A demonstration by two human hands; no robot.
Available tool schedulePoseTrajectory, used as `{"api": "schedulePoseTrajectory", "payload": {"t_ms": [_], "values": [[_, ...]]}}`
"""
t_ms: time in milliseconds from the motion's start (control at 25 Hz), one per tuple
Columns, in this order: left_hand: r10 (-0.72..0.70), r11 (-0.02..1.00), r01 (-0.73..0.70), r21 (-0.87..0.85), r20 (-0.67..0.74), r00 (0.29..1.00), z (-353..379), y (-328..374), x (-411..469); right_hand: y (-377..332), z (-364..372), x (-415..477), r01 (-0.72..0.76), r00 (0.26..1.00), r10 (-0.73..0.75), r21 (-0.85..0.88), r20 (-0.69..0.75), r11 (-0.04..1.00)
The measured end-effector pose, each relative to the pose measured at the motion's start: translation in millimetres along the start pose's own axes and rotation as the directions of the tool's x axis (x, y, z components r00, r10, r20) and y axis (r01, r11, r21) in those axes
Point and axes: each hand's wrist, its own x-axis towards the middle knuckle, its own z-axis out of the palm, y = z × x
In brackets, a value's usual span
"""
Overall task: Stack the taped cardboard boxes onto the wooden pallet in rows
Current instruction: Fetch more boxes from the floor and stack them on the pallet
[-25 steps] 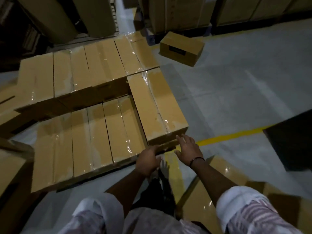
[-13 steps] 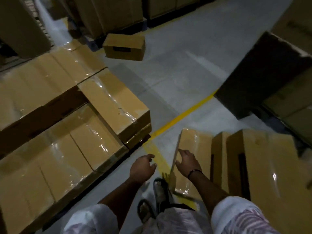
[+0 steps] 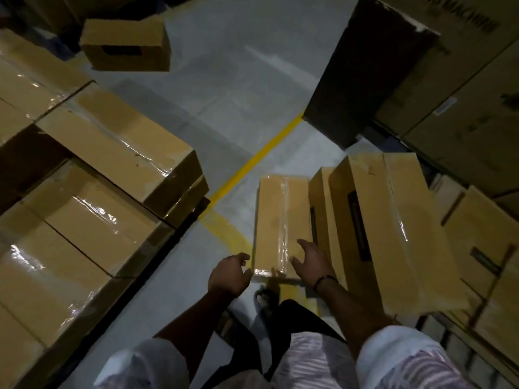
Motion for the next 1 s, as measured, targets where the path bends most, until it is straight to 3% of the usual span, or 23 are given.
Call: {"api": "schedulePoseTrajectory", "payload": {"t_ms": [240,440,600,800,920,1000], "values": [[-0.033,0.995,0.031,0.092,0.019,0.999,64,-11,72,63,37,83,-0.101,0.994,0.098,0.05,0.047,0.994],[0.046,0.98,-0.028,0.196,-0.088,0.995,151,-49,221,138,103,230,-0.11,0.993,0.109,0.021,0.05,0.994],[0.105,0.961,-0.087,0.261,-0.058,0.993,232,-65,334,184,150,329,-0.11,0.994,0.11,0.003,-0.007,0.994],[-0.053,0.966,0.057,0.253,-0.021,0.998,290,-66,390,215,190,374,-0.038,0.999,0.035,-0.107,-0.025,0.994],[-0.038,0.953,0.016,0.301,0.067,0.997,298,-82,393,215,207,377,-0.001,0.999,-0.007,-0.15,-0.053,0.989],[-0.008,0.949,-0.013,0.315,0.065,0.998,293,-93,393,212,205,378,-0.023,0.992,0.018,-0.042,-0.122,0.999]]}}
